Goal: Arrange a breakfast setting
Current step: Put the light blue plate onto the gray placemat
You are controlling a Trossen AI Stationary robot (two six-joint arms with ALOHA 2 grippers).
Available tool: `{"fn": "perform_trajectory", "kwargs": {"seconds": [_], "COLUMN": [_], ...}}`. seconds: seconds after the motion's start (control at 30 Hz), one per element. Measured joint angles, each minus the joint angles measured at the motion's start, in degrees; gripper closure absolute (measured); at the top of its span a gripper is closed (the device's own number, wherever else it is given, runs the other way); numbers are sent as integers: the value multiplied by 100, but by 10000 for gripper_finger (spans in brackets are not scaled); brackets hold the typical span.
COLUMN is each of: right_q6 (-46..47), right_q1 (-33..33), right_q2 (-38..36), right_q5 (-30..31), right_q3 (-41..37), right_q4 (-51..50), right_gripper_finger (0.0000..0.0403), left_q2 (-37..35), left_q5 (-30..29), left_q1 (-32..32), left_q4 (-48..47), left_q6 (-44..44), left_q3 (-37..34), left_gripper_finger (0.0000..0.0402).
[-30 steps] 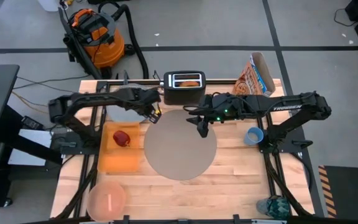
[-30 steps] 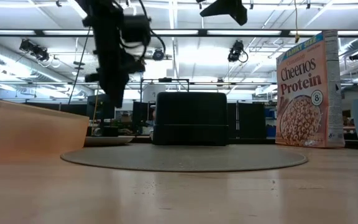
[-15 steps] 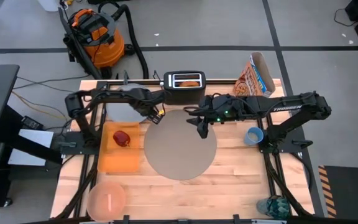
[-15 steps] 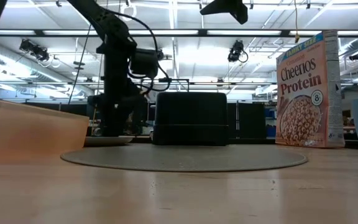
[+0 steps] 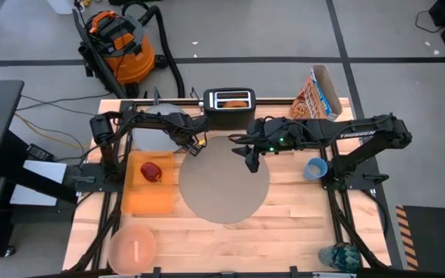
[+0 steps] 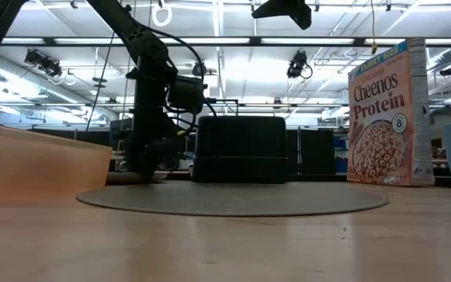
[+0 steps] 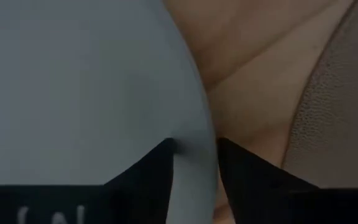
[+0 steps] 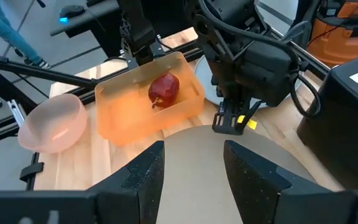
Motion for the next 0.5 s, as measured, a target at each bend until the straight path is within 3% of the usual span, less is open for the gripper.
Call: {"fn": "perform_trajectory", "kwargs": {"seconds": [0.3,0.5], "right_q6": [-544,-1052], "right_q1": [-4,-47], "right_q2": [0,-10], "right_q5": [0,-13], "right_q3": [0,0], "right_q4": [3,4], "right_gripper_finger": [231,231], "left_q2": [-12,-1], "left_q5": [-233,-328], "left_q1": [-124,-287], "left_q4": [-106,-561], "left_q6": [-152,-239], "left_q3": [9,214], "left_gripper_finger": [379,379]}}
